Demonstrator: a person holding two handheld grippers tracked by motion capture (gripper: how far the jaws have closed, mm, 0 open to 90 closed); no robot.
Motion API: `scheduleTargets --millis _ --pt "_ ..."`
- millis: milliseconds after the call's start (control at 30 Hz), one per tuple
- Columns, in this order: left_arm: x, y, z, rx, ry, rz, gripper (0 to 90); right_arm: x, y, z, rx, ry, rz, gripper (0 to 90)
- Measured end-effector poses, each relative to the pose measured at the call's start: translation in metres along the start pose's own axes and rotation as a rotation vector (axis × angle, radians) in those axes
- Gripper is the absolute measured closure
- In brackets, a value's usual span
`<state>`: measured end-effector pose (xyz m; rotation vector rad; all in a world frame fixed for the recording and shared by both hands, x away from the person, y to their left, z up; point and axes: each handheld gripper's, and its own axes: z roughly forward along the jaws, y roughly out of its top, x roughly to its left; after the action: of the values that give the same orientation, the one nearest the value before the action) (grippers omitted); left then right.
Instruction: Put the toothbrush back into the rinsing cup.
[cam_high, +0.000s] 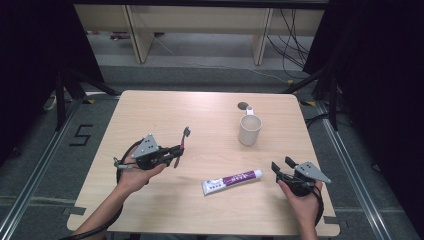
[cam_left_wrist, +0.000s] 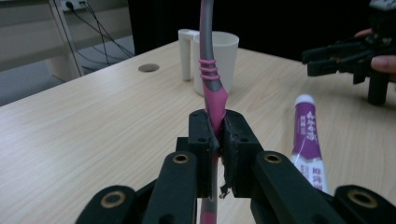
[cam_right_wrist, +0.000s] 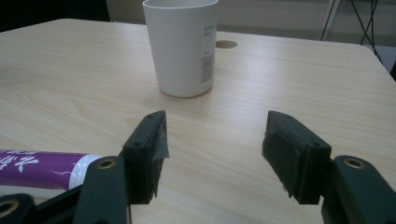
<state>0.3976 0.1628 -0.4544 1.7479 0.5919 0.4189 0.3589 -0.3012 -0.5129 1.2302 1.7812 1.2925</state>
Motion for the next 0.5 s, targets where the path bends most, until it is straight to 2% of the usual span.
scheduleTargets --millis 67,133,167,200,267,333,433,500 --pt "-0.003 -0.001 0.002 -0.035 0.0 -0.018 82.6 0.001 0.0 -0.001 -0.011 -0.003 0.017 45.1" --pt "-0.004 -0.001 0.003 -0.056 0.007 -0.017 82.6 0.0 0.002 -0.002 -0.035 -0.015 -0.001 50.0" --pt "-0.005 0.0 0.004 -0.07 0.01 -0.017 82.6 0.003 0.003 -0.002 -0.059 -0.008 0.012 51.4" --pt "-0.006 0.0 0.005 -0.077 0.014 -0.019 82.6 0.007 0.006 -0.004 -0.059 0.004 0.058 52.0" --pt "-0.007 0.001 0.007 -0.092 0.019 -0.022 82.6 0.01 0.013 -0.005 -0.073 0.01 0.053 53.0" --pt "-0.007 0.001 0.011 -0.116 0.018 -0.023 82.6 0.015 0.017 -0.005 -0.083 0.027 0.051 53.4" --pt "-0.008 0.002 0.012 -0.117 0.032 -0.024 82.6 0.029 0.024 -0.004 -0.094 0.081 0.108 53.3" --pt "-0.009 0.002 0.014 -0.126 0.034 -0.025 82.6 0.037 0.03 -0.003 -0.104 0.1 0.091 53.3"
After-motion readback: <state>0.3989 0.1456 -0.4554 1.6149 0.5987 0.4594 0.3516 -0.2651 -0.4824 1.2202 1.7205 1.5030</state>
